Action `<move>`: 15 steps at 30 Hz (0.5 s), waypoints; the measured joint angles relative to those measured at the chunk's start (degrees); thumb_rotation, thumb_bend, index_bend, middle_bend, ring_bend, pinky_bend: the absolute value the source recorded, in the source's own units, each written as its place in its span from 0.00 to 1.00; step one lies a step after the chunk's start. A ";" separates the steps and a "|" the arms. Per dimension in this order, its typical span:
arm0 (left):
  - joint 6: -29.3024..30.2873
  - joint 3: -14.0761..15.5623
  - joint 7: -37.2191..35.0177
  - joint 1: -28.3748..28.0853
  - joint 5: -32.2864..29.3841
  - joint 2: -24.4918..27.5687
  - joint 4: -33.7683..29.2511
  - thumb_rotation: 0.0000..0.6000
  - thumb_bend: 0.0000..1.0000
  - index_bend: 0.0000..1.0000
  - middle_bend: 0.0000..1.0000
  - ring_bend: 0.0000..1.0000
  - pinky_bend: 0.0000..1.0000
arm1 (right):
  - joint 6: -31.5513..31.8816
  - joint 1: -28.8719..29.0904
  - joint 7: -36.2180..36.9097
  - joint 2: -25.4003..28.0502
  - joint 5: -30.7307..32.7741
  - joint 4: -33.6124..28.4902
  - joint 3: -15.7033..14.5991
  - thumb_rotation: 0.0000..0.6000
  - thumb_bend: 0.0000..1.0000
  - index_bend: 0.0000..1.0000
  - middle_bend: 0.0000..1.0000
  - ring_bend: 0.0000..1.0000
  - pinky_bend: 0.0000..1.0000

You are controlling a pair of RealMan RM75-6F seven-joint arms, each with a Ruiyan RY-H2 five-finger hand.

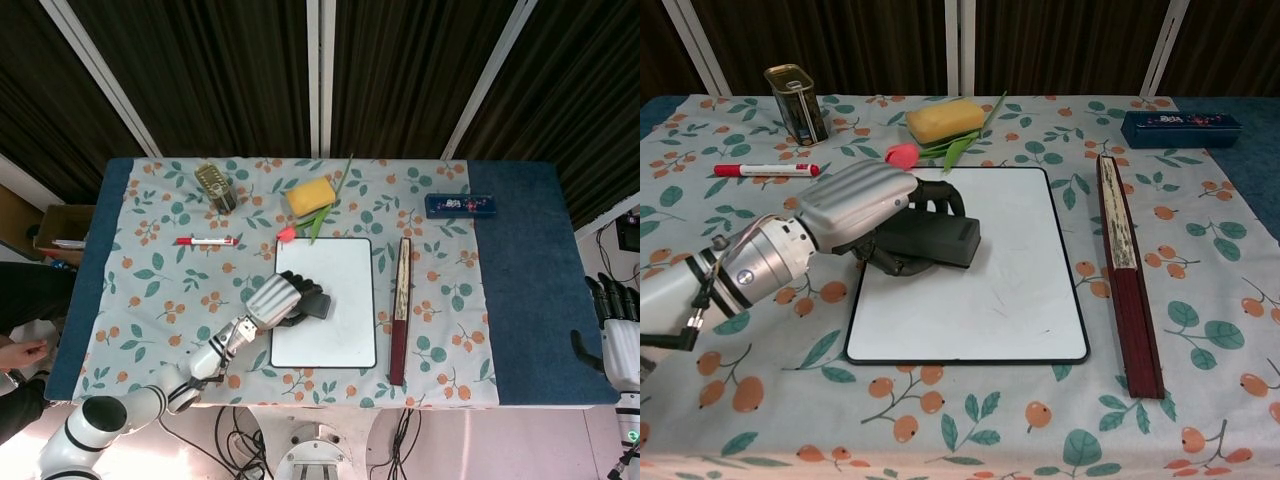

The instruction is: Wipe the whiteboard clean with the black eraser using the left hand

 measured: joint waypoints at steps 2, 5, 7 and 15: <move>0.55 0.64 0.89 1.22 0.11 2.01 -3.85 1.00 0.64 0.80 0.76 0.62 0.69 | -0.04 0.07 -0.11 -0.15 -0.17 -0.03 -0.07 1.00 0.32 0.00 0.00 0.00 0.00; 1.66 1.75 2.65 3.13 0.46 5.09 -9.52 1.00 0.64 0.80 0.76 0.62 0.69 | -0.05 0.14 -0.40 -0.40 -0.28 0.07 -0.12 1.00 0.32 0.00 0.00 0.00 0.00; 2.47 2.41 4.00 4.24 0.82 6.91 -12.67 1.00 0.64 0.80 0.76 0.62 0.69 | -0.15 0.22 -0.44 -0.54 -0.25 0.14 -0.11 1.00 0.32 0.00 0.00 0.00 0.00; 4.23 2.43 8.90 6.36 2.24 9.50 -18.84 1.00 0.64 0.80 0.76 0.62 0.69 | -0.12 0.32 -1.03 -0.87 -0.70 0.02 -0.36 1.00 0.32 0.00 0.00 0.00 0.00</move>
